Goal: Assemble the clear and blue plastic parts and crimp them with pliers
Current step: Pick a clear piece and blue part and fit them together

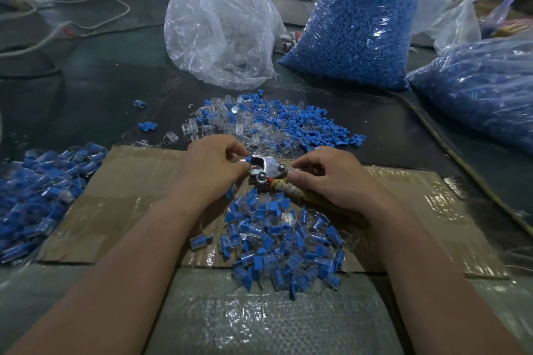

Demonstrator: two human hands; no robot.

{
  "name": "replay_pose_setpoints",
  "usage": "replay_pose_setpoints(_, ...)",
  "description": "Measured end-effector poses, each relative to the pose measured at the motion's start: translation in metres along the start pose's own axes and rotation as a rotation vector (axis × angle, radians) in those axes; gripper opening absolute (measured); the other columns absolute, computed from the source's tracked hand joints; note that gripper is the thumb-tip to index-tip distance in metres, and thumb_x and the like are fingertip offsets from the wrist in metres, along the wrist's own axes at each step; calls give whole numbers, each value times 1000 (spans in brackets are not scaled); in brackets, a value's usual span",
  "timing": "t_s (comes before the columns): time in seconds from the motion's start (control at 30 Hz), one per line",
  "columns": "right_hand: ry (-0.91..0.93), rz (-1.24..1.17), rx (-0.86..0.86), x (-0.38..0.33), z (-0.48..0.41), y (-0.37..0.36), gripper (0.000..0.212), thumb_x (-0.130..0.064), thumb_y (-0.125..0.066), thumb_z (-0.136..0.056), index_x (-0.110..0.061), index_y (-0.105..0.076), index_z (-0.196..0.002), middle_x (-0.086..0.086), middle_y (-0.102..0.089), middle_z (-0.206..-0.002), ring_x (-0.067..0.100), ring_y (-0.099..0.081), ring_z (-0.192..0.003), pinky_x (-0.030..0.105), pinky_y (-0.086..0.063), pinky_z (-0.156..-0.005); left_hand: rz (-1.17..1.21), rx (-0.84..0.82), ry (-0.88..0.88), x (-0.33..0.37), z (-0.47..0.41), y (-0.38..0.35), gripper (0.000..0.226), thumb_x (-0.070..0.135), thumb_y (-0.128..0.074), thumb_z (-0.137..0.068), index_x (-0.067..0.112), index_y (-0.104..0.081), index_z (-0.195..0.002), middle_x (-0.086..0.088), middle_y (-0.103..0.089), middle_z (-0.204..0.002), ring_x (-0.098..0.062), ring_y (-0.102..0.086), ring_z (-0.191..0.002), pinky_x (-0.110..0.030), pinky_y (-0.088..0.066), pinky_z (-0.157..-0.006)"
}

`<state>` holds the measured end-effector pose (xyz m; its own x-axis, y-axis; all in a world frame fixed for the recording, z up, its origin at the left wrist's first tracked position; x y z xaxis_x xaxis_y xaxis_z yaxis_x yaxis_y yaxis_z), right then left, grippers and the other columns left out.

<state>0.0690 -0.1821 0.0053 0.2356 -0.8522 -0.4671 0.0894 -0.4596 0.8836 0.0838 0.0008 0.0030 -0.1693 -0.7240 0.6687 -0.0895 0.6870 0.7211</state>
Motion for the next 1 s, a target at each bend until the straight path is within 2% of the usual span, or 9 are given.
replay_pose_setpoints(0.1,-2,-4,-3,0,0,1,41,-53,-57,-81,-23,-63,-108,-14,-48,-89,4,-46,-84,19,-35,-67,-13,-74,-17,0,-6,-8,12,19,-69,-82,27,-63,-88,17,-52,-76,6,-47,-71,-9,-33,-59)
replay_pose_setpoints(0.23,6,1,-17,-2,0,1,39,-53,-57,-81,-24,-63,-107,-19,-46,-85,-1,-44,-80,16,-34,-66,-102,-127,-92,7,-10,-13,30,18,-62,-87,21,-64,-117,15,-51,-73,2,-45,-67,-16,-33,-62)
replay_pose_setpoints(0.33,5,2,-20,-2,0,1,38,-52,-57,-82,-24,-64,-106,-18,-46,-85,0,-44,-80,15,-34,-67,-138,-143,-119,8,-11,-14,22,19,-59,-89,19,-69,-108,11,-54,-70,1,-46,-65,-18,-31,-59)
replay_pose_setpoints(0.43,-1,4,-32,-2,0,1,38,-53,-56,-82,-24,-63,-106,-18,-46,-86,0,-43,-80,15,-33,-67,-125,-85,-110,8,-10,-9,21,19,-60,-89,17,-69,-108,4,-62,-87,-5,-48,-75,-22,-35,-73)
replay_pose_setpoints(0.53,1,17,-44,-4,0,0,39,-54,-55,-82,-25,-63,-107,-19,-45,-85,-1,-42,-80,15,-32,-66,6,13,-65,5,-7,3,24,18,-63,-86,13,-67,-110,-1,-66,-98,-6,-51,-81,-23,-38,-81)
replay_pose_setpoints(0.67,2,24,-28,-6,0,2,38,-52,-55,-83,-24,-63,-106,-17,-46,-85,0,-42,-79,15,-33,-67,176,76,-37,8,0,10,22,15,-65,-84,11,-68,-105,-3,-66,-95,-15,-61,-86,-32,-49,-87)
replay_pose_setpoints(0.73,19,-8,84,-11,1,11,33,-45,-57,-84,-21,-64,-105,-16,-47,-85,-2,-43,-79,11,-33,-69,367,89,-19,11,4,13,16,12,-66,-82,18,-69,-97,1,-68,-89,-15,-64,-84,-33,-53,-85)
replay_pose_setpoints(0.83,89,-180,324,-25,8,28,24,-29,-62,-85,-20,-65,-106,-25,-49,-84,-7,-50,-82,7,-40,-72,592,-11,-15,17,7,11,19,11,-66,-79,28,-68,-85,7,-69,-76,-2,-63,-73,-22,-54,-73)
replay_pose_setpoints(1.0,195,-299,335,-51,11,20,36,-14,-65,-84,-15,-61,-119,-17,-56,-95,-2,-56,-84,11,-45,-84,660,-194,-101,33,12,0,19,6,-65,-77,23,-69,-85,14,-68,-70,5,-61,-62,-7,-45,-56)
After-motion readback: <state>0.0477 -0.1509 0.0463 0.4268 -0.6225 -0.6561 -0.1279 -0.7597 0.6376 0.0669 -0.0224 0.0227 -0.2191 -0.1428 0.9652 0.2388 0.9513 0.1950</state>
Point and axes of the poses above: each hand's wrist, its own z-axis away from the middle knuckle, its own y-axis out of the back of the hand, x = y × z, the point moved 7 cm from there along -z, towards the middle knuckle
